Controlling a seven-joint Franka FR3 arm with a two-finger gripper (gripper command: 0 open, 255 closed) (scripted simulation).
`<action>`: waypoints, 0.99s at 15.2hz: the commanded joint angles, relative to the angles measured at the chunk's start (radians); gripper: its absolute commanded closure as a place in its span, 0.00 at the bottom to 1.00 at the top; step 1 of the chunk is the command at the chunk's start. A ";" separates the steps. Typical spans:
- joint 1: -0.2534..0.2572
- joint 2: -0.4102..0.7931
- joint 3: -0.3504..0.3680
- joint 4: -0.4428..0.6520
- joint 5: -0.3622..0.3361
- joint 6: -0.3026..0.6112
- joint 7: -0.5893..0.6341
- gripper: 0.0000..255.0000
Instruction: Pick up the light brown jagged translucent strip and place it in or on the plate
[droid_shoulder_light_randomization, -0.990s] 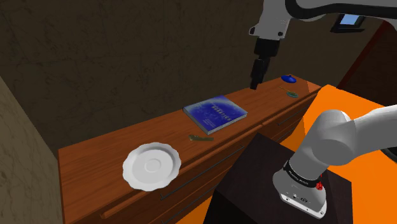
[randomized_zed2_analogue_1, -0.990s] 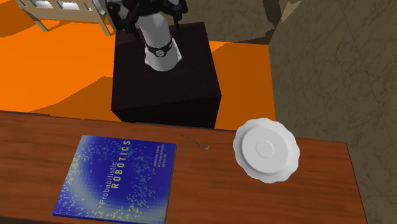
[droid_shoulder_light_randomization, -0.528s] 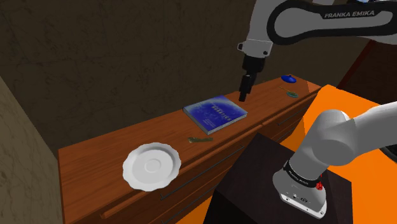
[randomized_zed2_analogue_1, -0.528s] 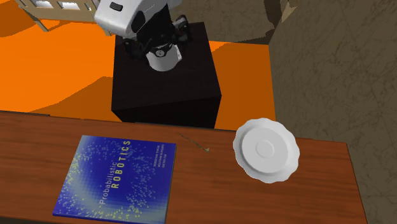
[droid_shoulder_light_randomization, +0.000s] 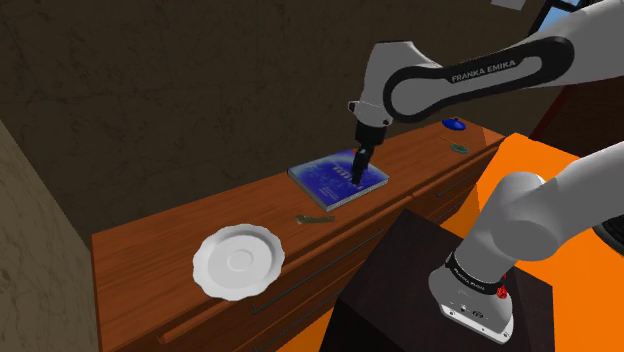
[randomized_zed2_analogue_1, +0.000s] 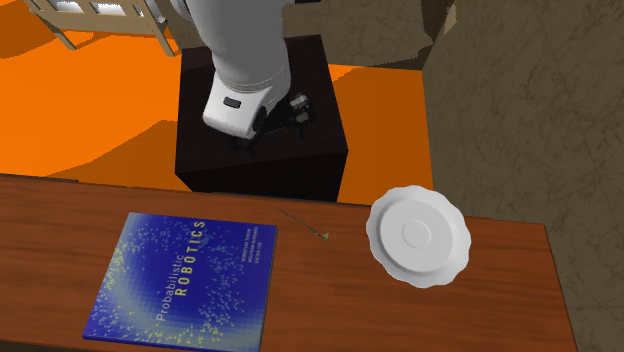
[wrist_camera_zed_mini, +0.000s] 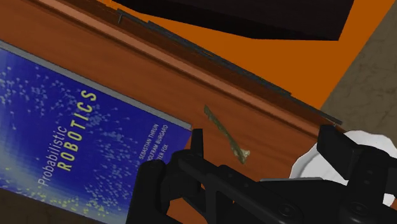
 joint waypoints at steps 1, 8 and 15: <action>0.003 0.056 0.004 -0.031 -0.006 0.102 -0.018 0.00; 0.007 0.327 0.031 -0.036 -0.043 0.416 -0.046 0.00; 0.003 0.601 0.041 0.028 -0.140 0.657 -0.019 0.00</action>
